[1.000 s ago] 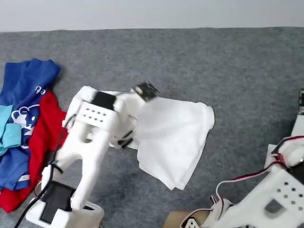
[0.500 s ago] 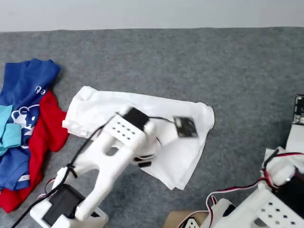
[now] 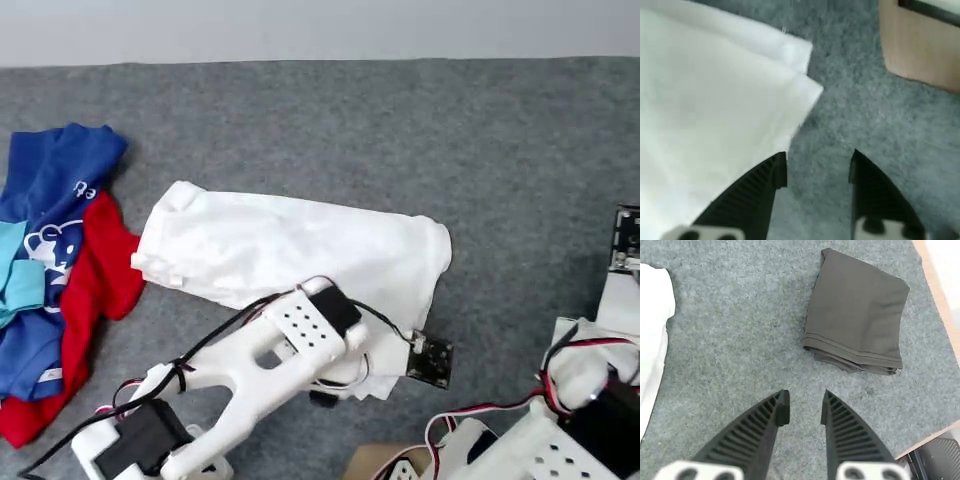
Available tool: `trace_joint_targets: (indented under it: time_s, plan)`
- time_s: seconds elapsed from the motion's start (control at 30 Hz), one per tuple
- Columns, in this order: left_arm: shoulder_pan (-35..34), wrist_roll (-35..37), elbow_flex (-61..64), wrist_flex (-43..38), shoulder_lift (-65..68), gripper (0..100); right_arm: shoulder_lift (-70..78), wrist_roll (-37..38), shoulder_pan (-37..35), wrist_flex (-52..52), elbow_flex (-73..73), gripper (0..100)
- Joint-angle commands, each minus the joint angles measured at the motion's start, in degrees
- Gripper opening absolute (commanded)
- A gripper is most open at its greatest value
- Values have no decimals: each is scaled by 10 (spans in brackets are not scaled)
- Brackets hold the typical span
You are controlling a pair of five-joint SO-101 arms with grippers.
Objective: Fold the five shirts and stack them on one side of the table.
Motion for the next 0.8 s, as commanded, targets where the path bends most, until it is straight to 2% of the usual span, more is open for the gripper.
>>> trace_joint_targets:
  time_s: [0.0,0.2,0.67,0.77]
  plan:
    - [9,-4,0,-56,-25,214,-4,4,5,24,-2,112]
    - [0,-22,-8,-99,25,214,-4,4,5,24,-2,112]
    - [-42,-25,-84,-98,142,209,-4,4,5,24,-2,112]
    - [-40,-25,-89,-97,148,180,-4,4,5,24,-2,112]
